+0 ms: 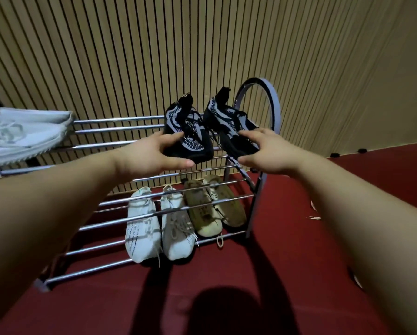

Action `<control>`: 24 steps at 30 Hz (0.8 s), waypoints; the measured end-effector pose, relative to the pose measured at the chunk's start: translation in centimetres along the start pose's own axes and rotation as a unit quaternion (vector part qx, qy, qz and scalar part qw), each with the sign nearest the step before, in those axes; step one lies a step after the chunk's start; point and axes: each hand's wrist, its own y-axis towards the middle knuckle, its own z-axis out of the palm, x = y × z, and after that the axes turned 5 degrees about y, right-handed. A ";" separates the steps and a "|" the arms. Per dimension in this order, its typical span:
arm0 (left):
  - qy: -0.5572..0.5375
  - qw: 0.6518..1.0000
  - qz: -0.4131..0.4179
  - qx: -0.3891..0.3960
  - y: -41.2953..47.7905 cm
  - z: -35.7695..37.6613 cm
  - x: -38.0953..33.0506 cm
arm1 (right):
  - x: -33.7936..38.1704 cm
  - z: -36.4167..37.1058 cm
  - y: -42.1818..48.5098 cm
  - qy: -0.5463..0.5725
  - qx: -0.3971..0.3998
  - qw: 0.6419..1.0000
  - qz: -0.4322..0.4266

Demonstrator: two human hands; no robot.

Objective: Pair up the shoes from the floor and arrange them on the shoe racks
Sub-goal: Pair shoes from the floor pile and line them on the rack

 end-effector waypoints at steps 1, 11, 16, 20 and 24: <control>0.014 1.000 0.001 -0.013 0.3 0.1 -0.1 | -0.2 0.1 -0.1 0.016 -0.010 1.000 -0.009; 0.022 0.999 0.034 -0.020 3.9 1.5 -1.2 | -0.6 2.2 2.0 -0.031 -0.186 0.982 0.001; -0.054 0.998 0.037 -0.019 5.1 1.6 -1.0 | -0.9 3.6 3.3 -0.015 -0.216 0.976 0.007; -0.023 0.997 0.052 -0.055 5.8 2.4 -0.9 | -1.0 4.4 4.2 -0.010 -0.244 0.970 0.016; 0.052 0.994 0.055 -0.080 5.9 3.4 -0.3 | -1.0 5.5 2.9 0.036 -0.256 0.966 0.028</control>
